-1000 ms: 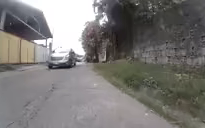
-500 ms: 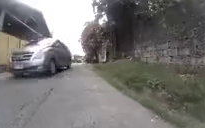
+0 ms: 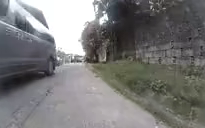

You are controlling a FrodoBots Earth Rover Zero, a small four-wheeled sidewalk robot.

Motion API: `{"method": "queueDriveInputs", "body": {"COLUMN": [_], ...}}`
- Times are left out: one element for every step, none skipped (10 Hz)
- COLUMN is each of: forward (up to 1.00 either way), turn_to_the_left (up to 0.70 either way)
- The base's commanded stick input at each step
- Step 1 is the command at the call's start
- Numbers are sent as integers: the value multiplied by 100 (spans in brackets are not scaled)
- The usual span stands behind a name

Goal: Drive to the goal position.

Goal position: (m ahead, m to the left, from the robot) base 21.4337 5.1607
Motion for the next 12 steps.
{"method": "queueDriveInputs", "body": {"forward": [29, 48, 48, 48, 48, 48, 48, 48, 48, 48, 48, 48], "turn_to_the_left": [0, 0, 0, 0, 0, 30, 48, 48, 48, 2, 0, 0]}}
